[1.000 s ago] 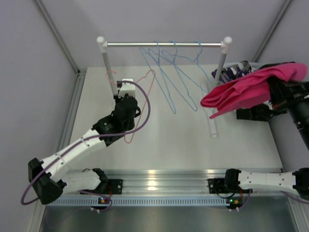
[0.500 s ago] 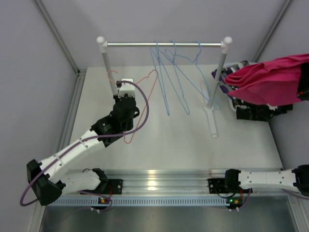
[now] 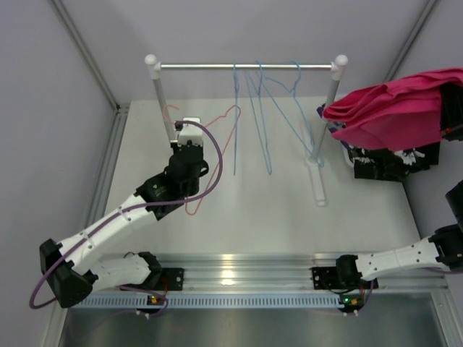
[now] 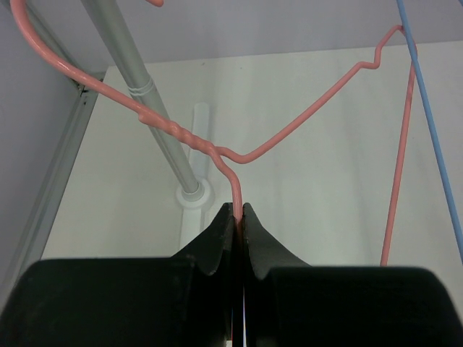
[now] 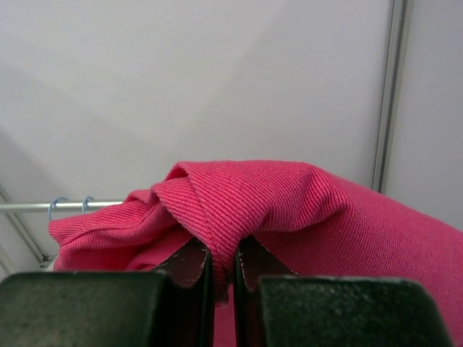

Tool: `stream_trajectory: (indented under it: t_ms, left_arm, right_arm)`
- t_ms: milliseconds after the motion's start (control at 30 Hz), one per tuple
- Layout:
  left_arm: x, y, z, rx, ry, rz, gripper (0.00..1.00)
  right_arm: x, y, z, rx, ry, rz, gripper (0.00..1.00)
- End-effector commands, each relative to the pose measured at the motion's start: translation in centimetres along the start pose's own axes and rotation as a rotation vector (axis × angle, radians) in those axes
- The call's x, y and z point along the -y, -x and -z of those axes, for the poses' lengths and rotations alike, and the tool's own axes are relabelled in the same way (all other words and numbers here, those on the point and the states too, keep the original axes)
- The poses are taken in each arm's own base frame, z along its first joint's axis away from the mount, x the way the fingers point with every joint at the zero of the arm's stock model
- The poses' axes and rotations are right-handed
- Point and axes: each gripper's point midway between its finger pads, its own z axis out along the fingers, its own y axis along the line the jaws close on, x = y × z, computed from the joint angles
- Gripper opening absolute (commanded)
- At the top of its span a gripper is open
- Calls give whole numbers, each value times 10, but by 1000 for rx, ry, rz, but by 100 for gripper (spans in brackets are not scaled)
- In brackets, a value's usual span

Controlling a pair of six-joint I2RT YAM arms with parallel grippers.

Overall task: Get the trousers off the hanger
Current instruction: Place the trousers in the bin.

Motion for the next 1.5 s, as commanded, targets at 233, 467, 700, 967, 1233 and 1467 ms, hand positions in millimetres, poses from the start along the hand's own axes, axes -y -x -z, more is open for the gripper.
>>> stream_trajectory:
  t_ms: [233, 467, 700, 967, 1233, 1467]
  left_arm:
    - [1, 16, 4, 32, -17, 57, 0]
    - [8, 16, 3, 28, -39, 51, 0]
    - [16, 8, 2, 14, -59, 52, 0]
    - [14, 10, 5, 23, -63, 57, 0]
    - [16, 14, 9, 28, -79, 58, 0]
    - [18, 15, 11, 29, -89, 59, 0]
  right_arm:
    - [-53, 35, 16, 196, 370, -122, 0]
    - [-74, 68, 95, 372, 768, -168, 0]
    - [-112, 73, 130, 395, 819, 25, 0]
    - [-68, 52, 82, 357, 230, 241, 0]
    - [24, -12, 13, 170, -327, 304, 0]
    - [40, -47, -38, 56, -432, 375, 0]
